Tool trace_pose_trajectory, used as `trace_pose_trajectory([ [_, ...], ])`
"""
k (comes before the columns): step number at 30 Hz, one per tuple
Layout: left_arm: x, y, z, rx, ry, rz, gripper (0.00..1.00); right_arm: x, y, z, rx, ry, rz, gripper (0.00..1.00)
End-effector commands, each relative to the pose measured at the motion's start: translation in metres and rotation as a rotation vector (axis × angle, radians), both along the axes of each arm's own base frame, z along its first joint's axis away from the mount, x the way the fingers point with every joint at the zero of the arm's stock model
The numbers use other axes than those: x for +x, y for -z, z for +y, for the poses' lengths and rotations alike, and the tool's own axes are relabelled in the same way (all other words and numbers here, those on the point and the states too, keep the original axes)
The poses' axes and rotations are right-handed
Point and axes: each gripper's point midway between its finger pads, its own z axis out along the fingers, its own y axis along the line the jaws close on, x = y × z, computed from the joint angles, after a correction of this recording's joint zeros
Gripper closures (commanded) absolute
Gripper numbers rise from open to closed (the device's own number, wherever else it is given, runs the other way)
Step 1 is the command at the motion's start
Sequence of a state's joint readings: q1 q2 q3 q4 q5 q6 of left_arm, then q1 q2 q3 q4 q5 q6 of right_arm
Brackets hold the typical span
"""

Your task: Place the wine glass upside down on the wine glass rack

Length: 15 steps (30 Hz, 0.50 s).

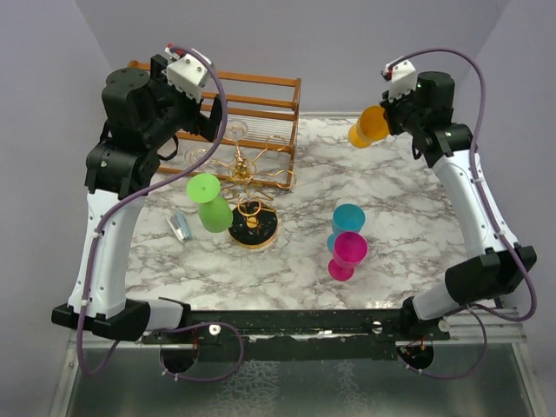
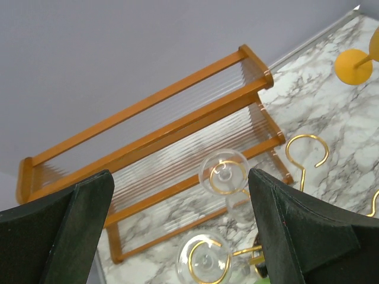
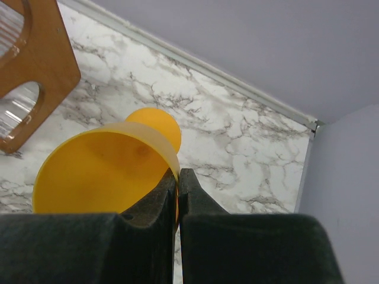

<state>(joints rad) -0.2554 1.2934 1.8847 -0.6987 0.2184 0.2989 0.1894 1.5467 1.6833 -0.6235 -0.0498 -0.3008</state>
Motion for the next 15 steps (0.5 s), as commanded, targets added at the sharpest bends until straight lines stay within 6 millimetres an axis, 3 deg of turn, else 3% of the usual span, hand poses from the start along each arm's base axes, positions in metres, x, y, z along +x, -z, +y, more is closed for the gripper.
trace_pose_trajectory([
  [1, 0.007, -0.022, -0.022, -0.156, 0.072, 0.003, 0.01, -0.023, -0.062, -0.011, 0.059, 0.046, -0.168, 0.99],
  [6, 0.023, -0.024, -0.044, -0.231, 0.14, 0.037, 0.02, -0.053, -0.097, -0.017, 0.076, 0.039, -0.273, 0.99],
  [15, 0.043, -0.027, -0.096, -0.428, 0.312, 0.152, 0.15, -0.102, -0.146, -0.008, 0.116, -0.065, -0.407, 0.99],
])
